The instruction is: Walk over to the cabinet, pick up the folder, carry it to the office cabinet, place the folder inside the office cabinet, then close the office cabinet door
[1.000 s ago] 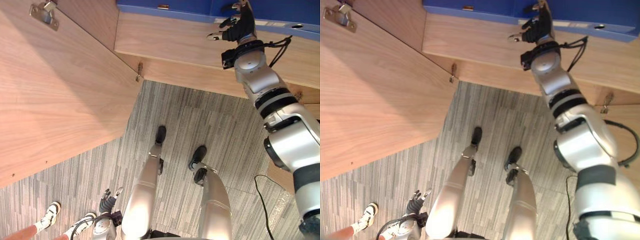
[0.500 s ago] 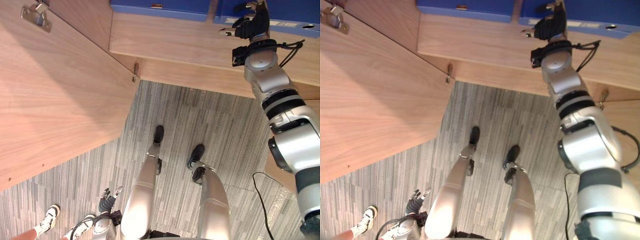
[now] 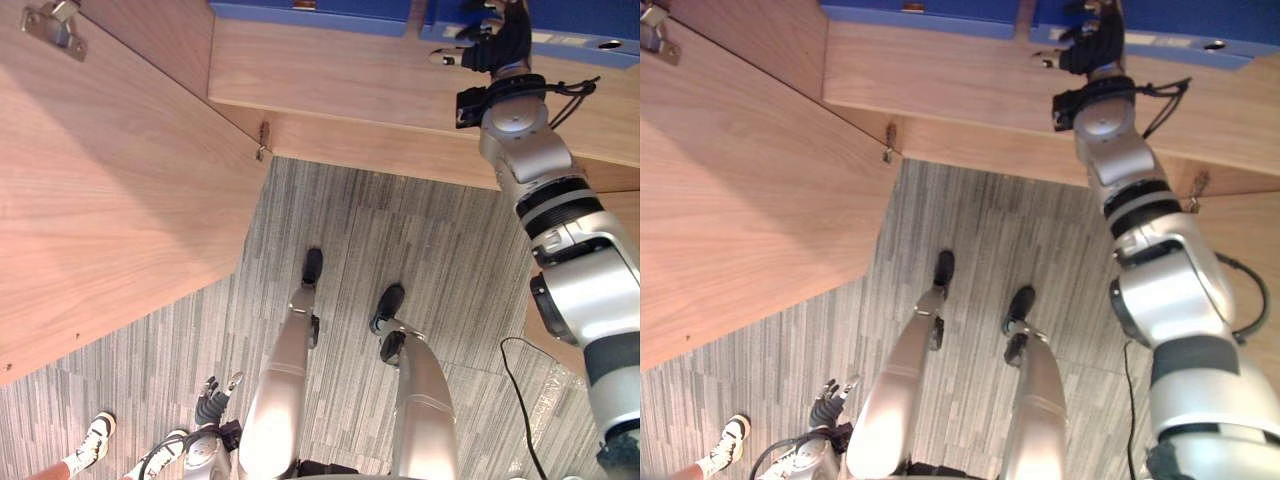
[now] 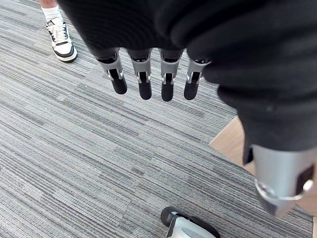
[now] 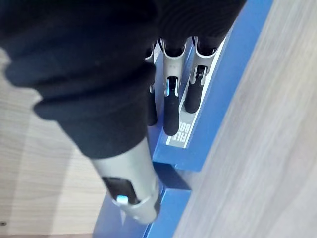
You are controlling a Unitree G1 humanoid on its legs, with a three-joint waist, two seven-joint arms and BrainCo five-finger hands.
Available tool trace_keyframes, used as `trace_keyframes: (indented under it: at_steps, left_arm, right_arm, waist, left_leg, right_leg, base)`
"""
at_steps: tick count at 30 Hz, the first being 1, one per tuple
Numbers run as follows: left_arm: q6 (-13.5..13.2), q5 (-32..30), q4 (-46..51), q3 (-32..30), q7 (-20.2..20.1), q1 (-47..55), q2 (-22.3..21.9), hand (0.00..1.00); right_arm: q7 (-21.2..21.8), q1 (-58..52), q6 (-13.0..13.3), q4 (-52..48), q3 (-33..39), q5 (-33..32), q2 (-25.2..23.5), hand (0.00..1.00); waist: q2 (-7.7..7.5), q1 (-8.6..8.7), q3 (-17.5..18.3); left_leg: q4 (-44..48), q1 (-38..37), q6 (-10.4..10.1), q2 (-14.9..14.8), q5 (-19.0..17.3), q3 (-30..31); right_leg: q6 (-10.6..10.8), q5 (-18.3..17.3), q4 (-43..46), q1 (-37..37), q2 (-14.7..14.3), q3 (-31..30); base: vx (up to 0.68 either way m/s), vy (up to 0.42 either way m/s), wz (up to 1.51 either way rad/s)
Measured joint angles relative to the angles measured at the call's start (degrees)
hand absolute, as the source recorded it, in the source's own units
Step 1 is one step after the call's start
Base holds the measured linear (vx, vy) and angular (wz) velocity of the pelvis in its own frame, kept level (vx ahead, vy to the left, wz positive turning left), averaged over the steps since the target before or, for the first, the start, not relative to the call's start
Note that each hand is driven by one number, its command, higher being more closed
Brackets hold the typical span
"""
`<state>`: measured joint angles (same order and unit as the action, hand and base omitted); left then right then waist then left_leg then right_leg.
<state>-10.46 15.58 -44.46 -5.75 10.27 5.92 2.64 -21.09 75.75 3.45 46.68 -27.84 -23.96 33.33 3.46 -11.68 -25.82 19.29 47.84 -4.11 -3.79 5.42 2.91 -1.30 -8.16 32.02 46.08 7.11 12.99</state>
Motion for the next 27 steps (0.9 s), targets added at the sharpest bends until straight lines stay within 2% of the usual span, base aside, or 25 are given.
trace_keyframes:
  at_steps: [5,7,11,16,23,27]
  left_arm:
    - [-0.2,0.0,0.0,-0.3,0.4,0.0,0.0,0.00]
    - [-0.2,0.0,-0.1,-0.6,0.6,0.0,0.0,0.00]
    - [-0.3,0.0,-0.3,-1.0,0.7,0.0,0.0,0.00]
    - [-0.7,-0.5,-0.6,-1.3,0.8,0.0,0.0,0.00]
    - [-1.2,-1.8,-1.0,-1.4,0.8,0.0,0.4,0.00]
    - [-1.2,-1.8,-1.3,-1.4,0.8,0.0,0.6,0.00]
  right_arm:
    - [-2.6,-3.6,0.9,-14.5,6.5,0.4,-4.0,0.00]
    - [-3.4,-3.6,1.5,-18.2,6.8,0.8,-4.7,0.00]
    - [-4.5,-6.3,3.4,-27.3,8.2,8.4,-6.0,0.00]
    - [-4.0,-10.6,3.1,-26.9,8.0,16.3,-7.8,0.00]
    - [0.0,-13.2,1.4,-18.6,7.4,18.5,-9.3,0.00]
    - [0.8,-14.5,0.6,-16.7,7.3,18.6,-9.6,0.00]
  waist:
    - [-0.66,0.50,-0.4]
    - [-0.87,1.01,-0.5]
    - [-1.09,1.55,-0.6]
    - [-1.33,1.71,-0.6]
    - [-1.41,1.72,-0.6]
    - [-1.58,1.72,-0.5]
  left_leg:
    - [-0.2,-0.1,0.0,-0.7,0.0,-0.6]
    - [-0.2,-0.3,0.0,-0.9,0.0,-0.8]
    - [-0.8,-1.4,-0.1,-1.0,0.0,-1.4]
    - [-1.2,-2.1,-0.1,-1.3,0.0,-1.8]
    - [-1.3,-3.3,0.1,-1.6,-0.1,-2.4]
    - [-1.3,-3.4,0.1,-1.8,-0.1,-2.6]
  right_leg:
    - [-0.2,0.5,-0.7,0.0,-0.8,-0.5]
    - [-0.3,0.5,-0.7,0.0,-0.9,-0.6]
    - [-0.3,0.5,-0.9,-0.6,-1.0,-1.0]
    - [-0.1,1.0,-1.9,-1.3,-1.3,-1.2]
    - [0.2,2.1,-3.6,-2.9,-1.8,-1.9]
    - [0.2,2.3,-4.3,-3.0,-2.0,-2.1]
  base:
    - [0.03,-0.022,-0.08]
    - [0.02,-0.022,-0.07]
    - [0.02,-0.024,-0.05]
    - [0.03,-0.012,-0.05]
    - [0.02,0.001,-0.06]
    - [0.00,-0.022,-0.04]
